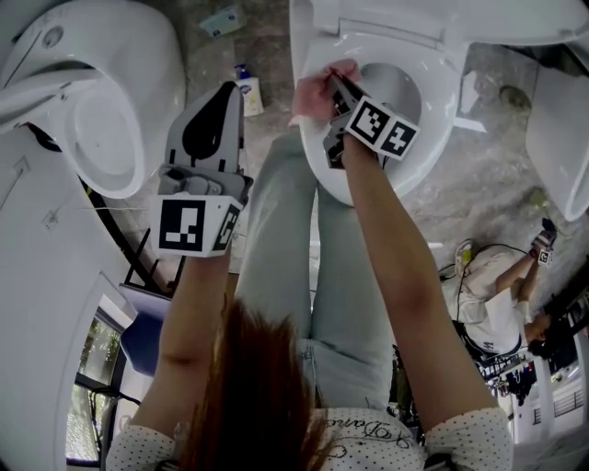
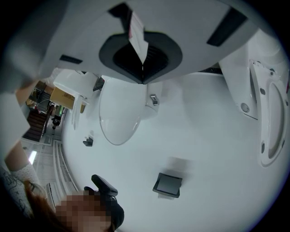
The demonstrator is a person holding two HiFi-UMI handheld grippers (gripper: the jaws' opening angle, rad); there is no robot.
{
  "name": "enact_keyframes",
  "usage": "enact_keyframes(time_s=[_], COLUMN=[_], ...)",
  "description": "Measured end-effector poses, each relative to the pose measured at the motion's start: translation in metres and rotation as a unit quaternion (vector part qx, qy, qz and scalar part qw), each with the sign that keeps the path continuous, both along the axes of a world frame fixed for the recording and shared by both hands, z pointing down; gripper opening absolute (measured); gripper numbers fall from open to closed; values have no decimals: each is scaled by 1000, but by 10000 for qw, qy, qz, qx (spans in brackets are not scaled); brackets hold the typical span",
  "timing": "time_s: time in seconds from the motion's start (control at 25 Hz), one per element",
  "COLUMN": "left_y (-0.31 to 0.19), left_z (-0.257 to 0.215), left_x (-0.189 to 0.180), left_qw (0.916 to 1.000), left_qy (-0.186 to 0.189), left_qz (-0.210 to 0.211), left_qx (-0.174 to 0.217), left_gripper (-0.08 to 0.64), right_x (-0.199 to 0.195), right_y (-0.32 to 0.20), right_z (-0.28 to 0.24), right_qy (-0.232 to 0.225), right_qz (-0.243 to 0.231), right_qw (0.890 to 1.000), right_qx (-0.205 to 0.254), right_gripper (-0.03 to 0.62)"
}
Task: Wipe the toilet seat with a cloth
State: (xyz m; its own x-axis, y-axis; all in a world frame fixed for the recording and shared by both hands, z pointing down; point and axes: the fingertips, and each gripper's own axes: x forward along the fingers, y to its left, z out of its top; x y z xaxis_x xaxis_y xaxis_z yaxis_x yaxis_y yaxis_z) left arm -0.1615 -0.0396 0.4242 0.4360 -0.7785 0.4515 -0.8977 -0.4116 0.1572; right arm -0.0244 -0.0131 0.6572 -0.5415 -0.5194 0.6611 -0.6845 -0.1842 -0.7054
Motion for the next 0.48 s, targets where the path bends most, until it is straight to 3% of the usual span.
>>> enact_keyframes(time_s=[0.24,0.48], left_y=[-1,0], left_z=[0,1], left_x=[2,0], left_qw=[10000,10000], left_qy=[9,-1], left_qz=[11,2], left_qx=[0,-10], left_gripper=[5,5], right_x=[6,20], right_y=[-9,-24], right_z=[0,-2], right_qy=[-108,-507], right_qz=[392,1253], right_qw=[9992,9908], right_qx=[-58,-85], right_gripper=[61,58])
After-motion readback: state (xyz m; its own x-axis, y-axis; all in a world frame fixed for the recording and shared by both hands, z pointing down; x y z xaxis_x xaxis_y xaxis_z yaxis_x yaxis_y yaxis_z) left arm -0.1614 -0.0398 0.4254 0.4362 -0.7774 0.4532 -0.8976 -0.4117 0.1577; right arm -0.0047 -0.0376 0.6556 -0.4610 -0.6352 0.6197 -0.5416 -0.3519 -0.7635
